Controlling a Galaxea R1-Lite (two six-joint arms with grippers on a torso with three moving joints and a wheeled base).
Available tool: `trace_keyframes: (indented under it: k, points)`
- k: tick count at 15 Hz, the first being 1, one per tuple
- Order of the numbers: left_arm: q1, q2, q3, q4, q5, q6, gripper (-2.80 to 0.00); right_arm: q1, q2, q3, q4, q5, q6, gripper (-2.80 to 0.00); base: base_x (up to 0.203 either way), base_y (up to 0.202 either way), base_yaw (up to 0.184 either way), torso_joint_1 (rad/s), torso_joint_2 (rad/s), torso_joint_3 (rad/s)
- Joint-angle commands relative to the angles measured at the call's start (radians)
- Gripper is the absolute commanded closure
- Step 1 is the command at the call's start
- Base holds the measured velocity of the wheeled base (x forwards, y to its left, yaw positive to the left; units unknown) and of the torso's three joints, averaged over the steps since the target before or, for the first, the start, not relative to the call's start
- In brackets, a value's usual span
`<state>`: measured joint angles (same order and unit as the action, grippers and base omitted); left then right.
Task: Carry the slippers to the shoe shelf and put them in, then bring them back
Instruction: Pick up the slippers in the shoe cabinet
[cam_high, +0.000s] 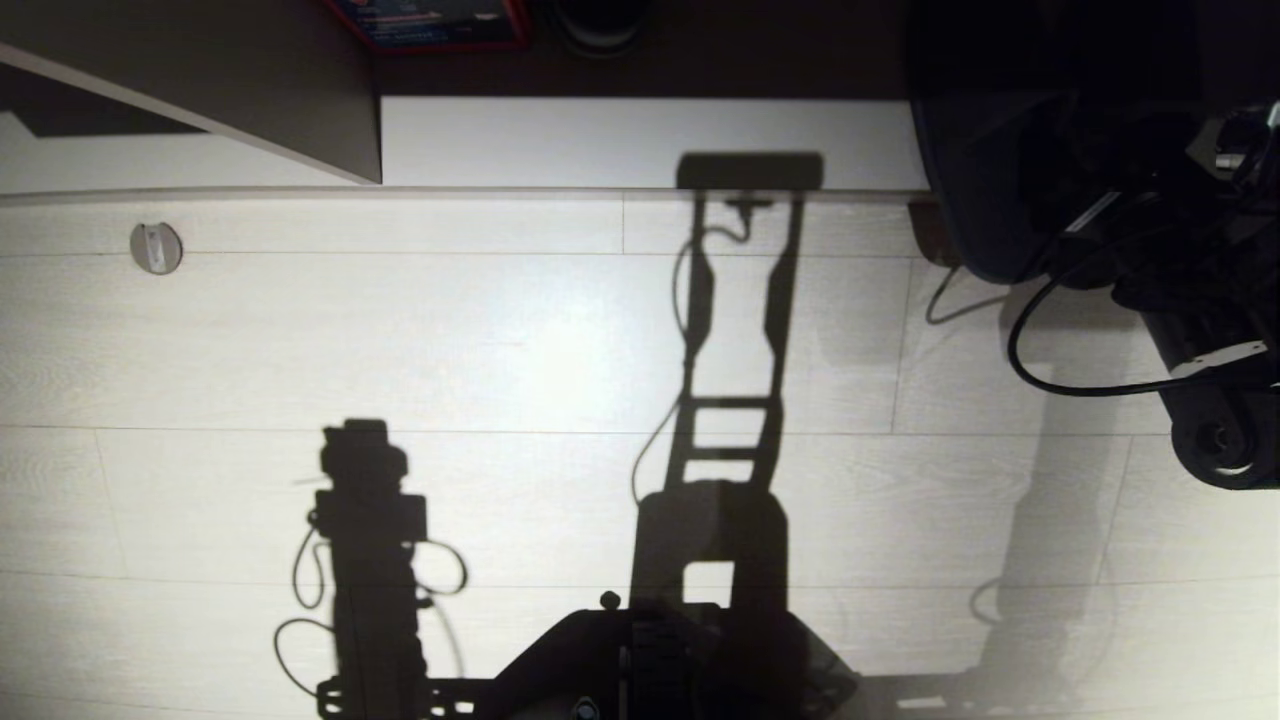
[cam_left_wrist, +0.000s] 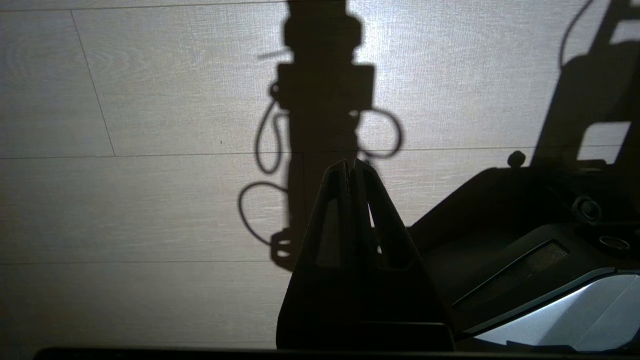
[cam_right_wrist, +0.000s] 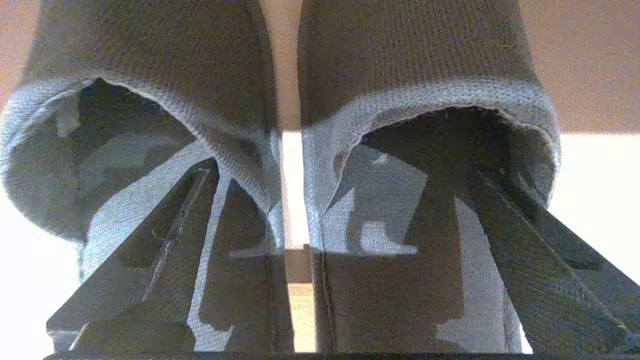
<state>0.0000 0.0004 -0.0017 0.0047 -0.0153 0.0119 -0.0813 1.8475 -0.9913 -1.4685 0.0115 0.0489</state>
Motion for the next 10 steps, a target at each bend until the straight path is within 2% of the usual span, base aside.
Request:
trace_keyframes:
  k: [1, 10]
  points:
    - [0.000, 0.000, 0.000, 0.000, 0.000, 0.000, 0.00, 0.000, 0.011, -0.012, -0.009, 0.001, 0.000, -2.80, 0.000, 0.000, 0.000, 0.000, 0.00, 0.000]
    - [0.000, 0.000, 0.000, 0.000, 0.000, 0.000, 0.00, 0.023, 0.098, -0.158, -0.006, 0.001, -0.031, -2.80, 0.000, 0.000, 0.000, 0.000, 0.00, 0.000]
